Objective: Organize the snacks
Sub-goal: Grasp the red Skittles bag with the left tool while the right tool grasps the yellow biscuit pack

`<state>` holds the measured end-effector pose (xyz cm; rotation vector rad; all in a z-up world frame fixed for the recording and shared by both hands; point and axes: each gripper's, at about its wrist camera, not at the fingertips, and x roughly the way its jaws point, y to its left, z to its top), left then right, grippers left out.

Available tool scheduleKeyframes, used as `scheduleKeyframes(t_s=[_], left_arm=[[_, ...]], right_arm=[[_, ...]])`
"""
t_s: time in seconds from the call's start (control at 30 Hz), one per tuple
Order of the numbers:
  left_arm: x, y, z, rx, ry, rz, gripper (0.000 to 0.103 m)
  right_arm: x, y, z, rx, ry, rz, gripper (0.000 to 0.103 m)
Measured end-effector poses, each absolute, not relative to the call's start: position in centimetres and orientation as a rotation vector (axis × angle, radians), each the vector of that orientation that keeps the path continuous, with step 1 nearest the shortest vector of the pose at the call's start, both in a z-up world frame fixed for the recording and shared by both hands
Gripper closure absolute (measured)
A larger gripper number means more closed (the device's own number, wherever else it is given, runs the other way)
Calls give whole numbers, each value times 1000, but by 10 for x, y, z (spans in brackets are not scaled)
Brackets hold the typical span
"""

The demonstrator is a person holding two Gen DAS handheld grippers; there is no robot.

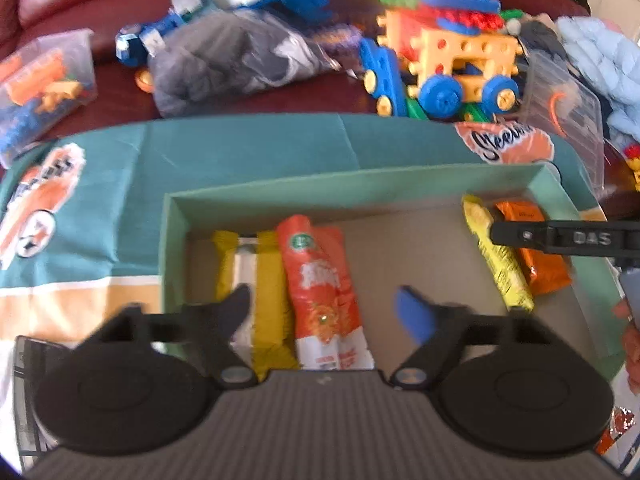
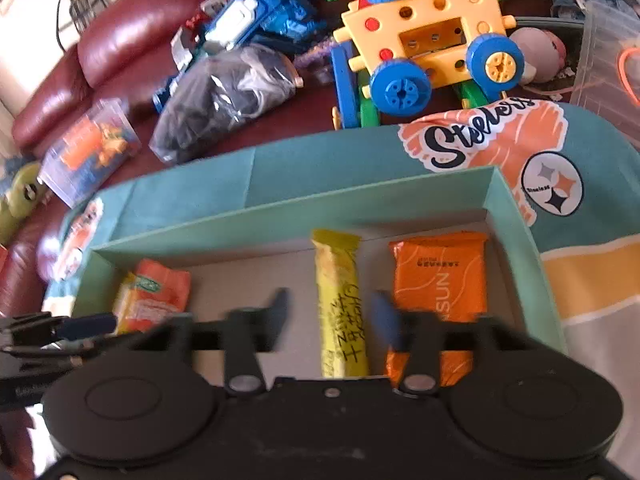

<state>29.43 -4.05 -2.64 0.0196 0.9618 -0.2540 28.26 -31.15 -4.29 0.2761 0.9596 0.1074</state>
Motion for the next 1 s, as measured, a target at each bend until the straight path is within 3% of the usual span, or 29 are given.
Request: scheduleKeyframes(t_s=[0.13,0.3,0.73,1.0], left_arm=[[276,-33,-14,-2,955,-244,7],[238,-22,3,-24,942,-234,1],[119,-5,19,65,949,-289,0],[62,7,-7,108,1017,-335,0]], right_arm=[[264,-315,-26,282,926,113,10],[235,-320,0,288,895,113,0],[118,-334,39,294,916,93,0],[68,-335,9,342,1020,72,0]])
